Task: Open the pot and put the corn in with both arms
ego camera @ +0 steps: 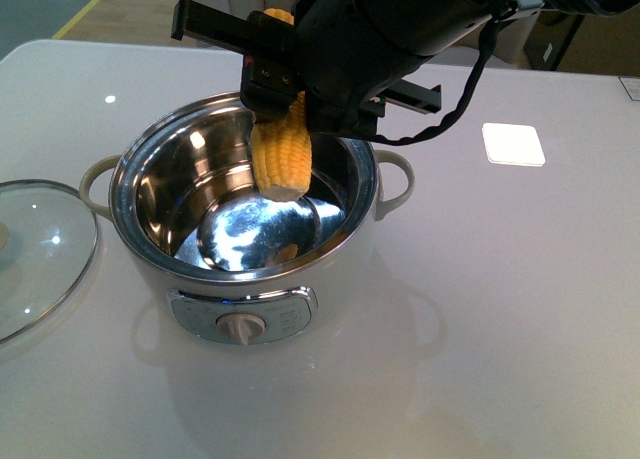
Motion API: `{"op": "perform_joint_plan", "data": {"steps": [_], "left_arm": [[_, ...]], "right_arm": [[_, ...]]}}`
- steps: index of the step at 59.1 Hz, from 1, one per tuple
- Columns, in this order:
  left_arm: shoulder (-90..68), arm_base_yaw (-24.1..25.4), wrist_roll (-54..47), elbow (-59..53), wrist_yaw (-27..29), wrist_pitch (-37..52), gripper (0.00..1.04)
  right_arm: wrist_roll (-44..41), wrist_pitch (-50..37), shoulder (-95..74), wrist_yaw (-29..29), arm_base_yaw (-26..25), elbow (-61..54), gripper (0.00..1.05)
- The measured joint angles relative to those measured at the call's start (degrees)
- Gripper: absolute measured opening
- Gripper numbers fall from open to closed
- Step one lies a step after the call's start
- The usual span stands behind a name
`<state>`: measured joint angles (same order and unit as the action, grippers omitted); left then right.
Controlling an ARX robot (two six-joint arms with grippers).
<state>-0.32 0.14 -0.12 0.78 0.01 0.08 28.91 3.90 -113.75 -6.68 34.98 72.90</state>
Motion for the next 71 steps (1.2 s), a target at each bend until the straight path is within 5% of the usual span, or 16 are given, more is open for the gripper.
{"op": "perform_joint_plan", "data": {"steps": [44,71], "left_arm": [[0.00,0.00,-0.02,0.00,0.00,0.00,0.98],[0.00,0.00,-0.02,0.00,0.00,0.00,0.98]], "right_arm": [[0.31,2.95,-4.72,2.38,2.47,4.94,0.28],[1.62,3.74,-6.23,2.62,2.56,6.54,0.97]]}}
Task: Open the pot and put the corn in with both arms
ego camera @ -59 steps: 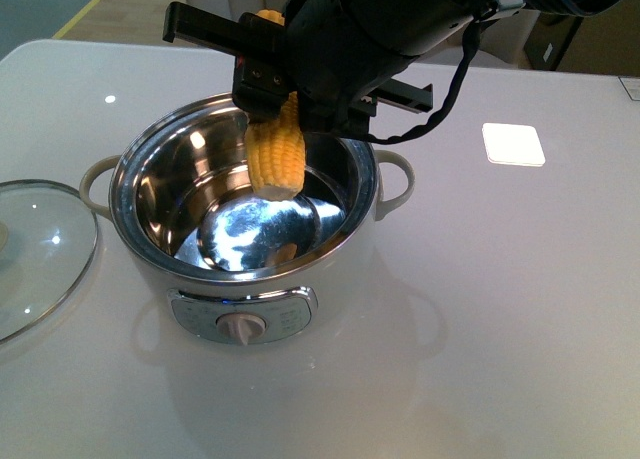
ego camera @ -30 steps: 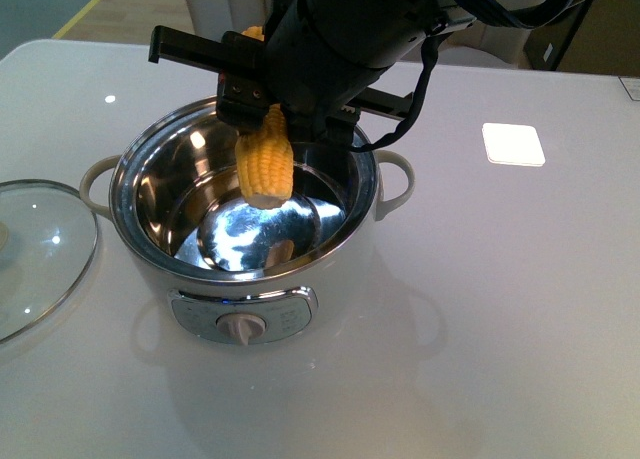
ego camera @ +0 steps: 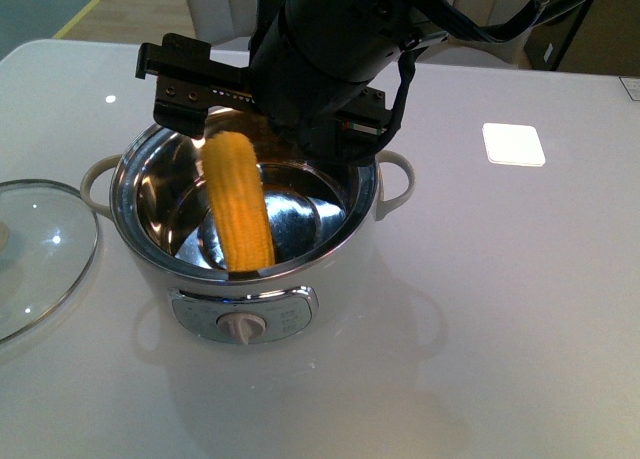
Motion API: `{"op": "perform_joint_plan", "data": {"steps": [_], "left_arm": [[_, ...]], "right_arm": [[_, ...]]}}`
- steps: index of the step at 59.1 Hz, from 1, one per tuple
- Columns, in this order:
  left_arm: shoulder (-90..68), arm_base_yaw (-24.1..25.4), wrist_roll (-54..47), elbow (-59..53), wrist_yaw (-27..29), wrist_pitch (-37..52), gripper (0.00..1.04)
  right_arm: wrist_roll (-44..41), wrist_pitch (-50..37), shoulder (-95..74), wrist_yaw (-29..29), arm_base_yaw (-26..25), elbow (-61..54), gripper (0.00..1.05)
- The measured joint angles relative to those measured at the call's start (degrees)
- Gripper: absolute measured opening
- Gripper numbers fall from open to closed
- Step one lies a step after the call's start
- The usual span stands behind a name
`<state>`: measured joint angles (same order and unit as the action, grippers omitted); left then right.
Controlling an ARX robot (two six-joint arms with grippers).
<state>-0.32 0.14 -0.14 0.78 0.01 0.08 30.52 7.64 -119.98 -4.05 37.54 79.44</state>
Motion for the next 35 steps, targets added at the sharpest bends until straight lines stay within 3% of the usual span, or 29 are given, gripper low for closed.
{"op": "perform_joint_plan", "data": {"steps": [15,35], "left_arm": [[0.00,-0.02,0.00,0.00,0.00,0.00,0.98],[0.00,0.00,0.02,0.00,0.00,0.00,0.98]], "right_arm": [[1.16,-1.09,1.97,0.79,-2.67,-1.16,0.96],[1.42,-6.08,16.94,4.81,-12.92,-10.38,0.96]]}}
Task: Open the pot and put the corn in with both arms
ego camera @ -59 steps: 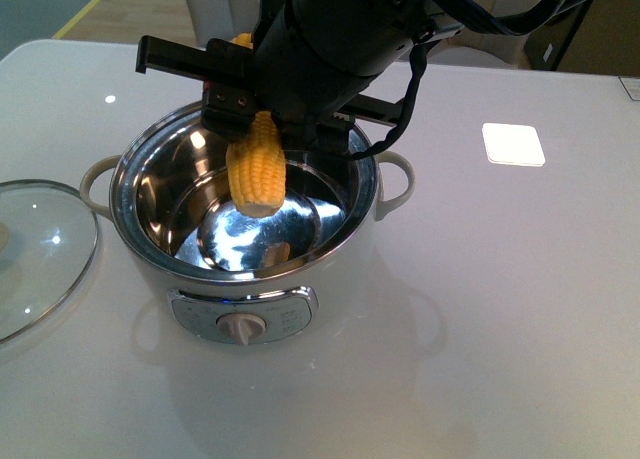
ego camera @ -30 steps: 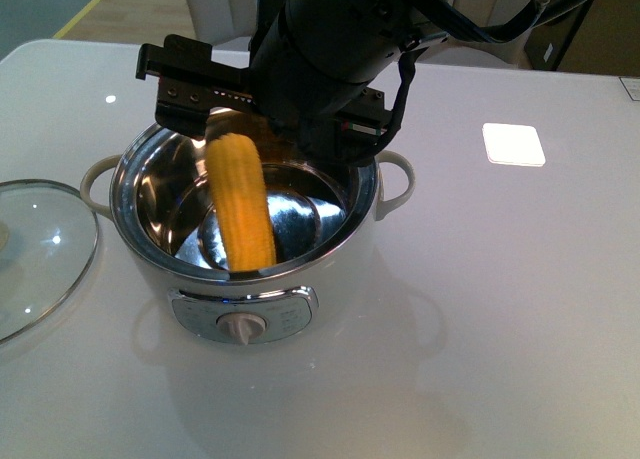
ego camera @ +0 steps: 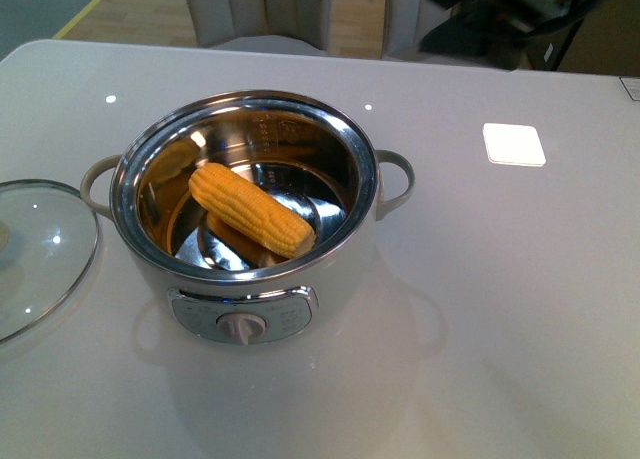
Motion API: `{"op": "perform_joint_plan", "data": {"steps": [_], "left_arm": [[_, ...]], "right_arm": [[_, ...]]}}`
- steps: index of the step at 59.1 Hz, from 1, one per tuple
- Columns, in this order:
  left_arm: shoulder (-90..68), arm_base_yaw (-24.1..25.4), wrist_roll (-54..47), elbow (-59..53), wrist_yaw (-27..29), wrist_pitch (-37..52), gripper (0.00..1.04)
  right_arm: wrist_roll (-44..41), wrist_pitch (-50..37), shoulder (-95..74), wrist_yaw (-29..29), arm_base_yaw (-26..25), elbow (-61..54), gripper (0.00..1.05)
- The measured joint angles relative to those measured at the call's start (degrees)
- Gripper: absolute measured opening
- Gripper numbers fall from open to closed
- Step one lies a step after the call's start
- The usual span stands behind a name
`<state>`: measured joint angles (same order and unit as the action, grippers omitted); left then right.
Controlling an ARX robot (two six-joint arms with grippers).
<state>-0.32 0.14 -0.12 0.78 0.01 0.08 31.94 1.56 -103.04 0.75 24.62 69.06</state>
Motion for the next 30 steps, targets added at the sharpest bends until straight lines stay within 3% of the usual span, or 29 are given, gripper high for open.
{"op": "perform_joint_plan", "data": {"steps": [16,26,30], "left_arm": [[0.00,0.00,0.00,0.00,0.00,0.00,0.98],[0.00,0.00,0.00,0.00,0.02,0.00,0.98],[0.00,0.00,-0.02,0.00,0.00,0.00,0.98]], "right_arm": [[-9.90,-5.81,17.97,10.84,-9.73,-16.26,0.96],[-14.71,-6.27,29.22,14.19,-15.47,-24.98,0.96],[-20.37,-22.14,30.18,8.50,-16.48,-30.82,0.85]]}}
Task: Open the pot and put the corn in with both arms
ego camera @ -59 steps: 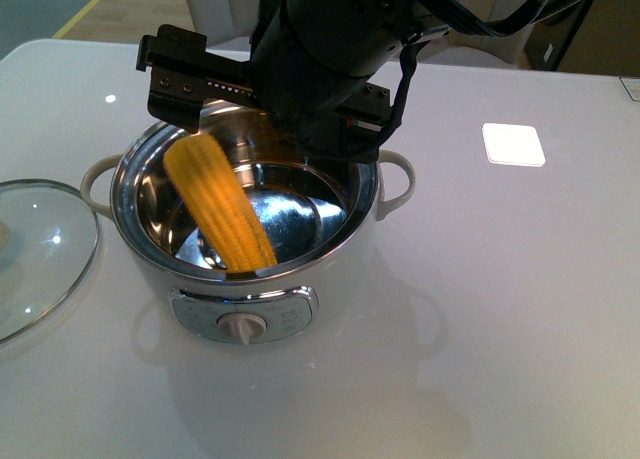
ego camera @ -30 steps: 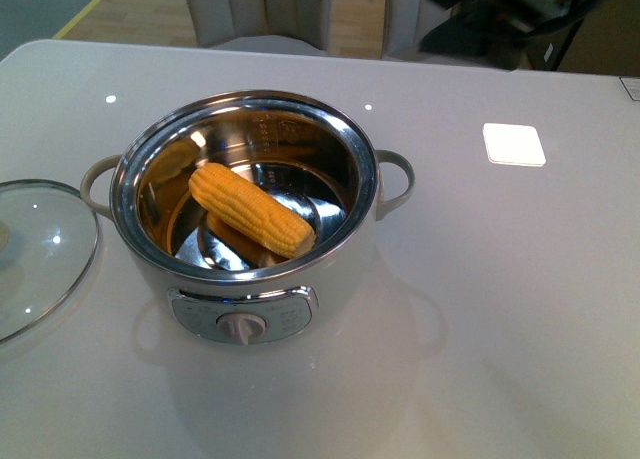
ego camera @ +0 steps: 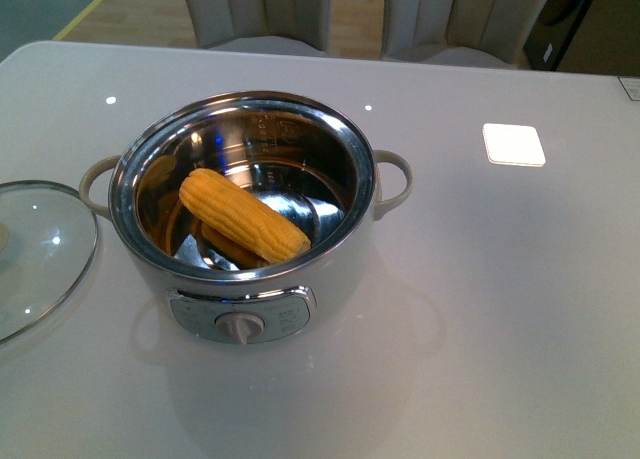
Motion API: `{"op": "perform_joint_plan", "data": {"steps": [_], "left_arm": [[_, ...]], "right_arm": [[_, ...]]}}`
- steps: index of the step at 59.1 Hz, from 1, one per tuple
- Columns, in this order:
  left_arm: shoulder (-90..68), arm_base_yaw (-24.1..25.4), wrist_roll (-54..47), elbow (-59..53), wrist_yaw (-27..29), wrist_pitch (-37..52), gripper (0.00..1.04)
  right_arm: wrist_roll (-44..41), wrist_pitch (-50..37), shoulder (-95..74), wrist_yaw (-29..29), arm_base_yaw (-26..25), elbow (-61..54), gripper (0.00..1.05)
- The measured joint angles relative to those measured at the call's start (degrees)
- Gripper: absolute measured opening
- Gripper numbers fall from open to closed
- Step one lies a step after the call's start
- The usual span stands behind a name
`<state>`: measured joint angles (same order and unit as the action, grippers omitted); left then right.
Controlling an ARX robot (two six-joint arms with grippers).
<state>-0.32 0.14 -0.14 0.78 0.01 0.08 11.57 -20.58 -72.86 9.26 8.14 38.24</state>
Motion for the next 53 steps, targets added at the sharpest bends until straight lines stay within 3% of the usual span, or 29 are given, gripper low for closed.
{"op": "perform_joint_plan", "data": {"steps": [4,7,26,33,53], "left_arm": [[0.00,0.00,0.00,0.00,0.02,0.00,0.98],[0.00,0.00,0.02,0.00,0.02,0.00,0.98],[0.00,0.00,0.02,0.00,0.02,0.00,0.98],[0.00,-0.02,0.02,0.00,0.02,0.00,0.98],[0.00,0.00,0.00,0.00,0.00,0.00,0.98]], "right_arm": [[-6.99,-17.68,1.95,-2.69,-0.83,-9.38,0.67],[-8.63,-21.92,4.13,-3.10,-1.57,-13.09,0.57],[-11.28,-23.82,14.69,-6.58,-4.87,-25.05,0.02],[-11.26,-22.88,18.67,-8.90,-7.78,-27.87,0.02],[-11.28,-17.20,29.73,-9.16,-8.00,-33.51,0.02]]}}
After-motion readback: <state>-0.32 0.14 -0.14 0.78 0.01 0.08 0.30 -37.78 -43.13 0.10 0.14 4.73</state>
